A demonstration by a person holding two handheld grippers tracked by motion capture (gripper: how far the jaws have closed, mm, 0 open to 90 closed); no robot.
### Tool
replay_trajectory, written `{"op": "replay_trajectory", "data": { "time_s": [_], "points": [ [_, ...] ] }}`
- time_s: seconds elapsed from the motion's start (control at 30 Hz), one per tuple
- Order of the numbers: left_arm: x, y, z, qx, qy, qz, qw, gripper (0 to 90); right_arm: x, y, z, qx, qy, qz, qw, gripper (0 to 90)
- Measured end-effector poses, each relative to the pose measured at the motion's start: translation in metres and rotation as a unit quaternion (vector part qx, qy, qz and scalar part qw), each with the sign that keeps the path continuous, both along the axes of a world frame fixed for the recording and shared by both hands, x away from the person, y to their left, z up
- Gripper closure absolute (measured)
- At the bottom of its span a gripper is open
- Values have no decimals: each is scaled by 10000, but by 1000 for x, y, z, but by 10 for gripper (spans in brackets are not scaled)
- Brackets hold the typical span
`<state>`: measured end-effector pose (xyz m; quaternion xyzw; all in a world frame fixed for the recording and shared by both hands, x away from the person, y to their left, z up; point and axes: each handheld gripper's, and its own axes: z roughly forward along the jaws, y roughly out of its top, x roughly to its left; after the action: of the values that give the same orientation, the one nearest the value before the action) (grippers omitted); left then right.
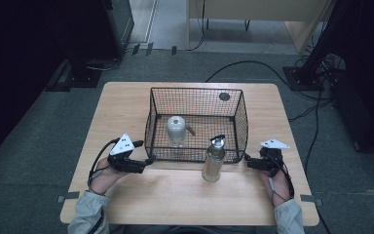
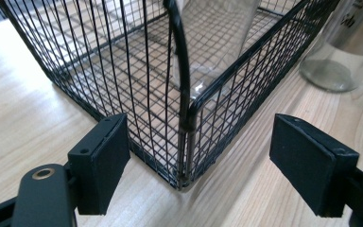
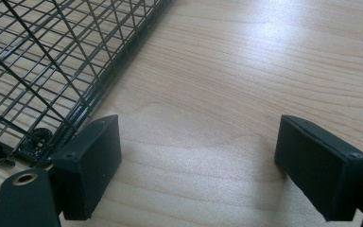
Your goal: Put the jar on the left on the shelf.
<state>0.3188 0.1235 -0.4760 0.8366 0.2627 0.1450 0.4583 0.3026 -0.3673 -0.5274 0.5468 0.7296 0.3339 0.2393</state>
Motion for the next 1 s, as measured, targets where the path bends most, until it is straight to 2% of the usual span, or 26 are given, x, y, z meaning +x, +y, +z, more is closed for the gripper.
{"op": "replay_trajectory", "data": {
  "time_s": [0.37, 0.57, 0.77, 0.87, 1.0],
  "points": [
    [6, 2, -14, 61, 172, 53, 9998, 210, 0, 0, 0, 0, 0, 0, 10000, 150],
    [9, 3, -19, -2, 277, 100, 9996, 210, 0, 0, 0, 0, 1, -1, 10000, 150],
    [11, 3, -26, 105, 328, 145, 9993, 210, 0, 0, 0, 1, 1, -1, 10000, 150],
    [12, 3, -30, 253, 362, 162, 9989, 210, 0, 0, 0, 0, 0, 0, 10000, 150],
    [12, 2, -32, 268, 386, 180, 9987, 210, 0, 0, 0, 0, 2, -1, 10000, 150]
  ]
}}
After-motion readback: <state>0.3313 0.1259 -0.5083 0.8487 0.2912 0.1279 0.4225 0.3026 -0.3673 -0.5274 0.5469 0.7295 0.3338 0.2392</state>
